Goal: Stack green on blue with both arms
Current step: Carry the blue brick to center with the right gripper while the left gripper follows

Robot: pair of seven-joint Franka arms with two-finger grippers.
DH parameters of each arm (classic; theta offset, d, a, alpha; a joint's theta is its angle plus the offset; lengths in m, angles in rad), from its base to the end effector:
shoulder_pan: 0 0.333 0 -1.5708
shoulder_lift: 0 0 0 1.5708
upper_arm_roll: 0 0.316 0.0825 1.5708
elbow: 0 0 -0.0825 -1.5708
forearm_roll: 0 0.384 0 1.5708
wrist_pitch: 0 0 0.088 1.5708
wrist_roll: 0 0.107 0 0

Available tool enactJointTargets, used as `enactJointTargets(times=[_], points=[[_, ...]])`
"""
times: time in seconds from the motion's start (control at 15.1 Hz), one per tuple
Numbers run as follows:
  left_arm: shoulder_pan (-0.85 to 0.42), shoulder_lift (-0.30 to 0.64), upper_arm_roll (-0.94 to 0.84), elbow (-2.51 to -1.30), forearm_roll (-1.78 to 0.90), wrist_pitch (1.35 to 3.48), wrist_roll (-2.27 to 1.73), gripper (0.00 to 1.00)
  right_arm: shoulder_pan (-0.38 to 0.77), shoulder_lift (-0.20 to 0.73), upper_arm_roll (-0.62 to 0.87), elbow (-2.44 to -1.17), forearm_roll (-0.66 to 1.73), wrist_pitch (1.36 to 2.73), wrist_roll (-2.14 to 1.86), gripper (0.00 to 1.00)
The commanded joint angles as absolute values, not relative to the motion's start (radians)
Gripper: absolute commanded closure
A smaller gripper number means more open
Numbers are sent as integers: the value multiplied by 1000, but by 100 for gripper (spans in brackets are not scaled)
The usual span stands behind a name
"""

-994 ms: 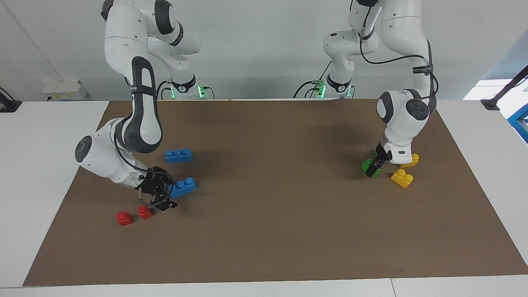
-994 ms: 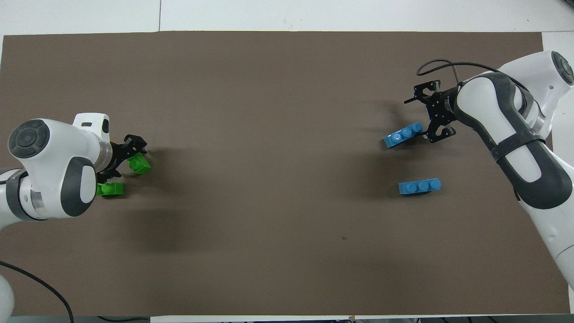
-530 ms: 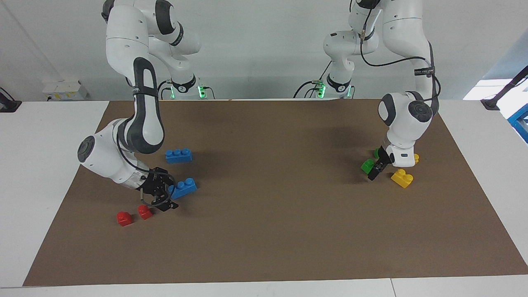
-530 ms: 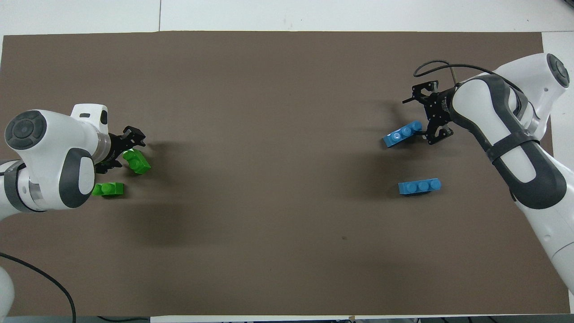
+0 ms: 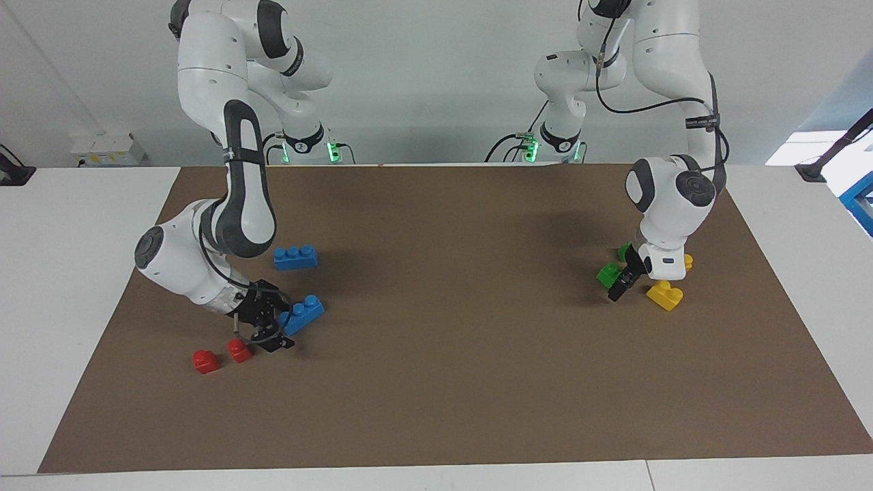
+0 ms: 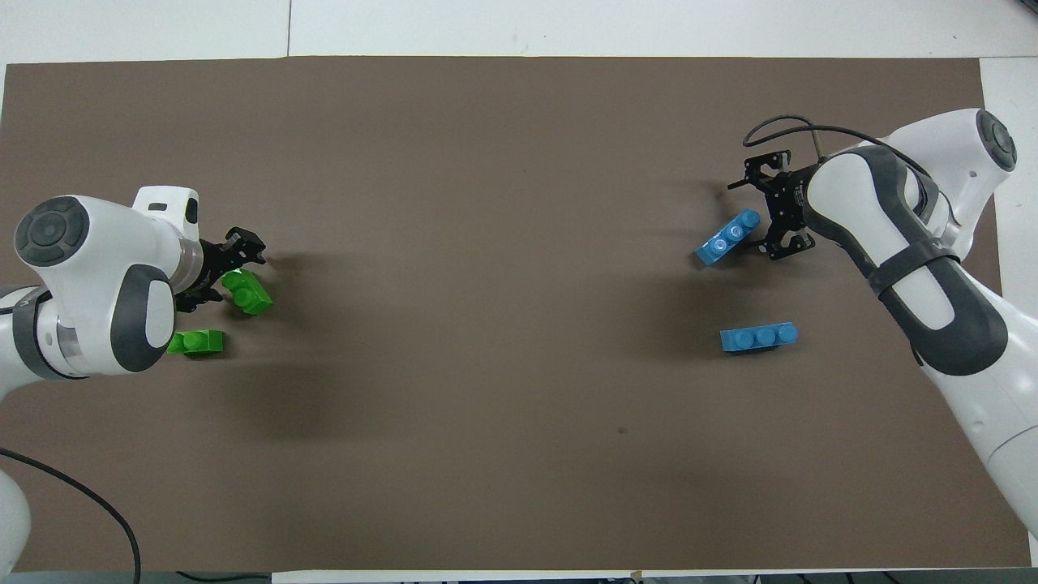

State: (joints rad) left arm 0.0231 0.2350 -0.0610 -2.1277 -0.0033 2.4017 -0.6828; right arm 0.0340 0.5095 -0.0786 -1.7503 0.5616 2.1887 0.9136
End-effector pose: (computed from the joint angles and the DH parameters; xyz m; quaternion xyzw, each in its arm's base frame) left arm 0.5740 -0.0213 0.3025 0.9476 0.3189 0.0155 0.0146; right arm 0.6590 -0.0056 0.2797 -0.7808 0.5906 0.1132 0.1697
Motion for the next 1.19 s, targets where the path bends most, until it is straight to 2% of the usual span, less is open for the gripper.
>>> enactJointTargets(times=[0.0, 0.07, 0.13, 0.2, 0.27, 0.33, 0.73, 0.99, 1.13], points=[[29, 244, -63, -2115, -26, 2385, -654, 74, 35, 511, -78, -1773, 584, 2224, 867, 1], [28, 244, -63, -2114, -26, 2384, -652, 100, 34, 511, -78, -1773, 584, 2220, 865, 2], [28, 244, -63, -2111, -26, 2382, -641, 100, 32, 509, -78, -1773, 583, 2211, 851, 20], [29, 244, -63, -2106, -26, 2375, -624, 100, 28, 508, -78, -1773, 584, 2195, 810, 50], [29, 244, -61, -2103, -26, 2364, -617, 100, 29, 506, -78, -1769, 584, 2169, 777, 86], [31, 244, -63, -2102, -26, 2362, -617, 100, 29, 506, -78, -1766, 584, 2158, 752, 99], [31, 229, -63, -2069, -29, 2297, -632, 100, 35, 494, -78, -1755, 583, 2111, 702, 100], [23, 172, -61, -1987, -46, 2137, -795, 100, 38, 439, -13, -1740, 583, 2077, 909, 100], [12, 128, -66, -1974, -46, 2099, -920, 100, 81, 407, 12, -1741, 584, 2083, 1003, 100]])
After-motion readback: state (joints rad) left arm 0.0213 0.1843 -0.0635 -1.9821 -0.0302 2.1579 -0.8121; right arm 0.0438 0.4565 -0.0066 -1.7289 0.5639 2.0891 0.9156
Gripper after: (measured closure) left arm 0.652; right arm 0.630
